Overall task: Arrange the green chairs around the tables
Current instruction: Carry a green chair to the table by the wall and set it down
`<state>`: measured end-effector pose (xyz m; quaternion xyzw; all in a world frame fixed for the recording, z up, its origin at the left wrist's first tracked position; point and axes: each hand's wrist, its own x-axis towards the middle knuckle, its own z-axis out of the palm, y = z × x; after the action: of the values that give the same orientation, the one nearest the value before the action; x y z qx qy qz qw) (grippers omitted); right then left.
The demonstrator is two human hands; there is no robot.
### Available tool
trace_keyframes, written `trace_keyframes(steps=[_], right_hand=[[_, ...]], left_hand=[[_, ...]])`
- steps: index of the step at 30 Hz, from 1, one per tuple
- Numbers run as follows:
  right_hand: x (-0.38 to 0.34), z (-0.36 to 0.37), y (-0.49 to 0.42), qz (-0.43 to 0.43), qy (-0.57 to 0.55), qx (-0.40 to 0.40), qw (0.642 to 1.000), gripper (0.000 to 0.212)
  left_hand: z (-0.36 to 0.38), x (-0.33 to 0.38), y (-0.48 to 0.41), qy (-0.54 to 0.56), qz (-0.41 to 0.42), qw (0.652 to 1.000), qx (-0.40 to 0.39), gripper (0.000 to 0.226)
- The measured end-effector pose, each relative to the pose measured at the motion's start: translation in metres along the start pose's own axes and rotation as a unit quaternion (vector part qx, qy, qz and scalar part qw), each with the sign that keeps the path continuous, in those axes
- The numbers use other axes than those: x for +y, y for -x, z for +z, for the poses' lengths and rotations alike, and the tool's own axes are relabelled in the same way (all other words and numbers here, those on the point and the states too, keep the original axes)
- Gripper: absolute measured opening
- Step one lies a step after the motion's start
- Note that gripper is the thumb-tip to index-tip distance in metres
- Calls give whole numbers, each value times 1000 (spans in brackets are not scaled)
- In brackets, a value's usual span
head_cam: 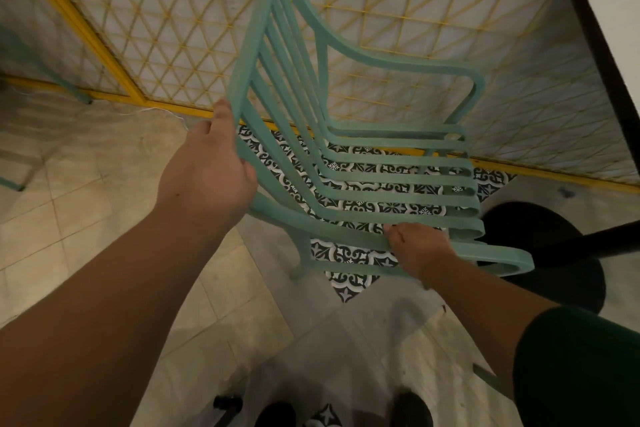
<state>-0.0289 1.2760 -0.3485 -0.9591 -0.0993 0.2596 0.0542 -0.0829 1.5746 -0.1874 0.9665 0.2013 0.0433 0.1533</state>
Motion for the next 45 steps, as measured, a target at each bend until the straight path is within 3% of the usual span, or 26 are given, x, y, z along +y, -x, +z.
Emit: trace_keyframes(steps=[2,5,7,10,12,18,23,27,29,31,33,39,45], right_hand=[[6,0,10,-15,-86,32,996,57],[29,-1,24,-3,-116,124,985,71],[48,-2,28,13,-117,160,980,75],[65,-7,30,34,-142,116,983,63],[69,-8,32,26,-128,79,988,50],[70,-10,31,29,-84,48,995,38],[65,-9,32,48,-76,44,995,43],[60,-19,37,48,-63,11,997,39],[53,-29,49,57,-80,5,995,41],[37,-55,73,66,-114,34,991,46],[18,-85,103,59,-143,79,985,49],[-44,-184,182,3,-187,168,968,65],[-74,-246,208,-30,-204,215,955,69]], left_hand=[[-4,0,9,-72,14,997,30,79],[1,7,35,-111,126,981,98,64],[16,17,51,-117,186,974,62,53],[44,27,60,-161,200,964,-67,54],[64,22,58,-205,197,952,-112,48],[91,7,53,-226,213,949,-61,24],[92,3,51,-223,219,949,-38,25],[84,6,48,-212,222,944,-125,29],[77,10,49,-140,231,943,-194,46],[41,16,55,-19,211,951,-223,62],[-5,17,58,56,209,961,-172,72],[-146,14,35,38,228,966,-116,80],[-209,27,14,-12,267,960,-83,81]])
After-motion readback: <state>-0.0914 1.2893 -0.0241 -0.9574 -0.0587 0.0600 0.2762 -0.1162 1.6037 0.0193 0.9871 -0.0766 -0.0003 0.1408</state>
